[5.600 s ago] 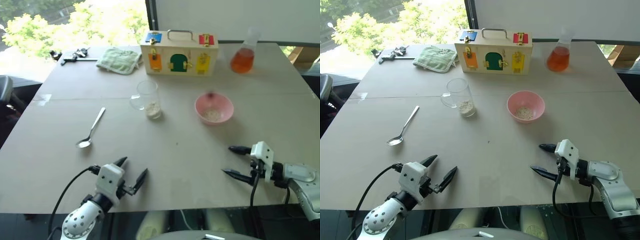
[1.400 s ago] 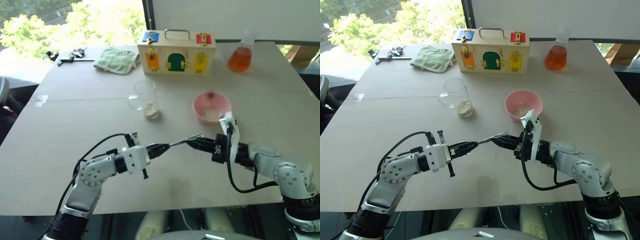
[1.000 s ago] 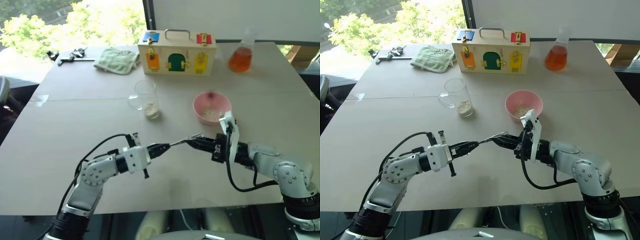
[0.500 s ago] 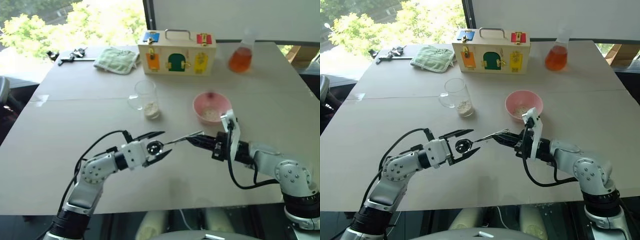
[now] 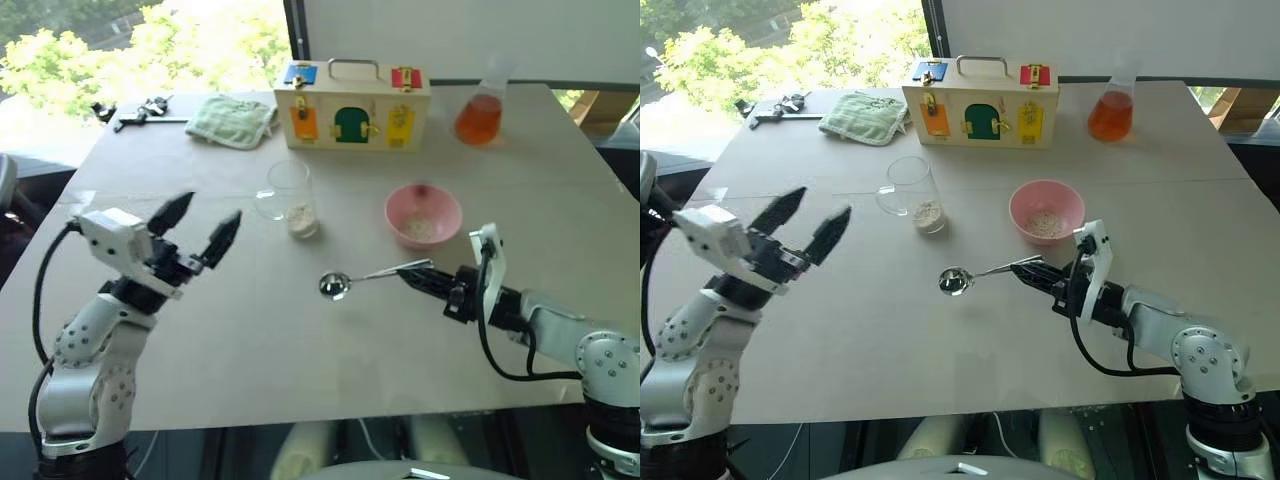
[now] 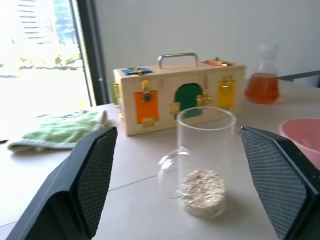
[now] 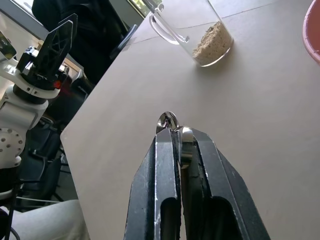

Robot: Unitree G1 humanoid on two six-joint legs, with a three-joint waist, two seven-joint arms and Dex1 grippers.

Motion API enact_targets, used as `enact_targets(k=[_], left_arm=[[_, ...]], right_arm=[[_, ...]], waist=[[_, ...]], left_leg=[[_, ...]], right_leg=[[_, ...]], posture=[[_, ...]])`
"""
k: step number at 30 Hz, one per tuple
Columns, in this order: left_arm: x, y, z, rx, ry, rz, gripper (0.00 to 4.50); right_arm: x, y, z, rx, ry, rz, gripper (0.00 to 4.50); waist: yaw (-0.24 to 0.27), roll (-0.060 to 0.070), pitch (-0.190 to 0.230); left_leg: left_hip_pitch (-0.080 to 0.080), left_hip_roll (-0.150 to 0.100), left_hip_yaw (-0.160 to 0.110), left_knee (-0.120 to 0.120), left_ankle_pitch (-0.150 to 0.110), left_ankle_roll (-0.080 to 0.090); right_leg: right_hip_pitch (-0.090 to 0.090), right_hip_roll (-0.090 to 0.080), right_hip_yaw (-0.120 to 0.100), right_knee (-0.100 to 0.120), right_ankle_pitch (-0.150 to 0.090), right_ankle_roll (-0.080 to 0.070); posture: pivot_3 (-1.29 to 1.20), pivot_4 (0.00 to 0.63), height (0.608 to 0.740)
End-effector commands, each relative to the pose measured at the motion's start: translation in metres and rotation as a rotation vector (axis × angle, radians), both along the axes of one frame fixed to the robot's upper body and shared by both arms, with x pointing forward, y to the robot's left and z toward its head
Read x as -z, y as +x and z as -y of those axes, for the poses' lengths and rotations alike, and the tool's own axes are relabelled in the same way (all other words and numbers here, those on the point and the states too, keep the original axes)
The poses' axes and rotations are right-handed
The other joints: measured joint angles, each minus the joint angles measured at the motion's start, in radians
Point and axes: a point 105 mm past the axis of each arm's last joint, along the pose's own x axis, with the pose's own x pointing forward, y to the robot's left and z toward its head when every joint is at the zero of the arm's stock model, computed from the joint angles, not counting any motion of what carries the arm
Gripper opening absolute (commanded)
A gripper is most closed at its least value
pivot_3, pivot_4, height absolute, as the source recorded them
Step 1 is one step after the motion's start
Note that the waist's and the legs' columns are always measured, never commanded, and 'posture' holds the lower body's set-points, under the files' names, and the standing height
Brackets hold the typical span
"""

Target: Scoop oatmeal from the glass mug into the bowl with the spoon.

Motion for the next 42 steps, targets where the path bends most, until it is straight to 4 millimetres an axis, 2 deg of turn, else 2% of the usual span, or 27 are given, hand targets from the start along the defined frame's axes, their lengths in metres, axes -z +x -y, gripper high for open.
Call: enact_targets(k=[1, 4, 8, 13, 19, 27, 33, 36, 42], left_arm=[[0.015, 0.006, -0.008, -0.108, 0.149, -0.045, 4.08], [0.026, 0.019, 0.002, -0.109, 0.244, -0.042, 4.08], [0.034, 0.042, 0.019, -0.091, 0.340, -0.008, 4.08], [0.040, 0.068, 0.024, -0.111, 0.373, 0.019, 4.08], [0.046, 0.081, 0.013, -0.147, 0.344, 0.001, 4.08], [0.043, 0.096, 0.027, -0.107, 0.282, 0.019, 4.08], [0.049, 0.108, 0.039, -0.101, 0.262, -0.001, 4.08], [0.053, 0.114, 0.043, -0.110, 0.234, -0.015, 3.29], [0.052, 0.119, 0.037, -0.164, 0.164, -0.020, 0.58]], right_arm=[[-0.006, 0.007, 0.008, 0.069, 0.015, -0.008, 0.00], [-0.003, 0.013, 0.013, 0.122, 0.046, -0.081, 0.00], [-0.018, 0.019, 0.014, 0.168, 0.163, -0.122, 0.00], [-0.030, 0.020, 0.015, 0.192, 0.243, -0.157, 0.00], [-0.039, 0.017, 0.019, 0.218, 0.257, -0.160, 0.00], [-0.039, 0.016, 0.019, 0.233, 0.255, -0.163, 0.00], [-0.039, 0.017, 0.020, 0.241, 0.254, -0.159, 0.00], [-0.038, 0.018, 0.020, 0.242, 0.252, -0.158, 0.00], [-0.038, 0.018, 0.020, 0.241, 0.249, -0.156, 0.00]], waist=[[0.003, 0.000, 0.000], [0.008, -0.001, 0.000], [0.006, -0.001, 0.000], [-0.003, -0.001, 0.000], [-0.019, -0.002, -0.001], [-0.020, -0.002, -0.001], [-0.020, -0.002, -0.001], [-0.019, -0.002, -0.001], [-0.020, -0.002, -0.001]], left_leg=[[0.000, 0.000, 0.000, 0.000, 0.000, 0.000], [0.001, 0.000, 0.000, 0.000, 0.000, 0.000], [0.000, 0.000, 0.000, 0.000, 0.000, 0.000], [-0.001, 0.000, 0.000, 0.000, 0.000, 0.000], [-0.004, 0.000, 0.000, 0.001, 0.000, 0.000], [-0.004, 0.000, 0.000, 0.003, 0.000, 0.000], [-0.005, 0.000, 0.000, 0.003, 0.000, 0.000], [-0.005, 0.000, 0.000, 0.005, 0.000, 0.000], [-0.007, 0.000, 0.000, 0.010, 0.000, 0.000]], right_leg=[[0.000, 0.000, 0.000, 0.000, 0.000, 0.000], [0.001, 0.000, 0.000, 0.000, 0.000, 0.000], [0.001, 0.000, 0.000, 0.000, 0.000, 0.000], [0.000, 0.000, 0.000, 0.000, 0.000, 0.000], [-0.003, 0.000, 0.000, 0.001, 0.000, 0.000], [-0.003, 0.000, 0.000, 0.002, 0.000, 0.000], [-0.003, 0.000, 0.000, 0.003, 0.000, 0.000], [-0.003, 0.000, 0.000, 0.004, 0.000, 0.000], [-0.004, 0.000, -0.001, 0.008, 0.000, 0.000]], posture=[[0.00, 0.150, 0.740], [0.00, 0.150, 0.740], [0.00, 0.150, 0.740], [0.00, 0.150, 0.740], [0.00, 0.150, 0.740], [0.00, 0.150, 0.740], [0.00, 0.150, 0.740], [0.00, 0.150, 0.740], [0.00, 0.150, 0.740]])
